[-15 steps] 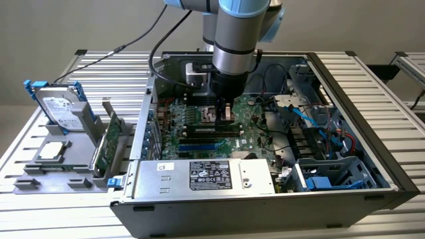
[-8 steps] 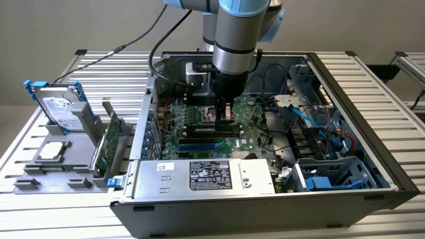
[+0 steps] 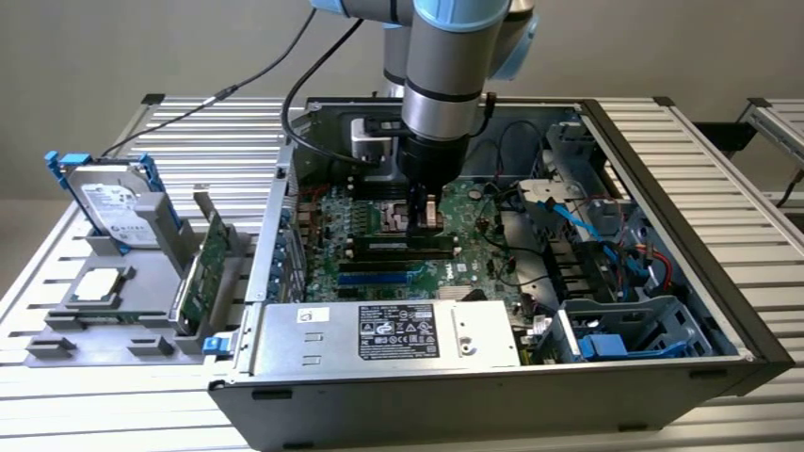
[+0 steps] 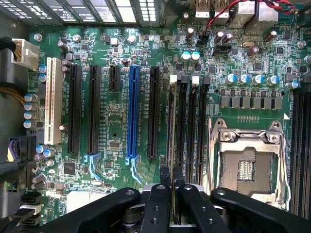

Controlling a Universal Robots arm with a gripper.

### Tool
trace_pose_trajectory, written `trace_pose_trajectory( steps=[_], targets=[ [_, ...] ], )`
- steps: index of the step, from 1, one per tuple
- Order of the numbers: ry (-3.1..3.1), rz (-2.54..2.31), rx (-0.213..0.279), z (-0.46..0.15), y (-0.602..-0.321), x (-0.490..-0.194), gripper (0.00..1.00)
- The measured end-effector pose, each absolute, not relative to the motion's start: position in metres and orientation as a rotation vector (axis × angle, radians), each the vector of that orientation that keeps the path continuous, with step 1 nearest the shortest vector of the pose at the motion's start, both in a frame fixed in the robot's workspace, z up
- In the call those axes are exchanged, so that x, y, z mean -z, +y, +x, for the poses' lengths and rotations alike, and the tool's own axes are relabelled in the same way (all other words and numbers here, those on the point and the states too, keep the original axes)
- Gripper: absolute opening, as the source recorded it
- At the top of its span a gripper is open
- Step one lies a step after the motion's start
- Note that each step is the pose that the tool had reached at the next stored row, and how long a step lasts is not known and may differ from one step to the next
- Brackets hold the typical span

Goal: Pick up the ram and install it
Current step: 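Insert the ram into the slot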

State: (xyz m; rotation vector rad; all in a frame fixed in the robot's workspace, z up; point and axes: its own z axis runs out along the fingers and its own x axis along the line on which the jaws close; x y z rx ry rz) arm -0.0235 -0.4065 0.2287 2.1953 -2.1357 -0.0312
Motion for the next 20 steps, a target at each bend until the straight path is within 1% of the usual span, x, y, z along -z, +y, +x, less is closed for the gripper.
trace_pose_trajectory(
  steps=[20],
  targets=[
    [-2.121,2.209,0.027,-0.0239,-0.4049,-0.2253,0.13]
  ],
)
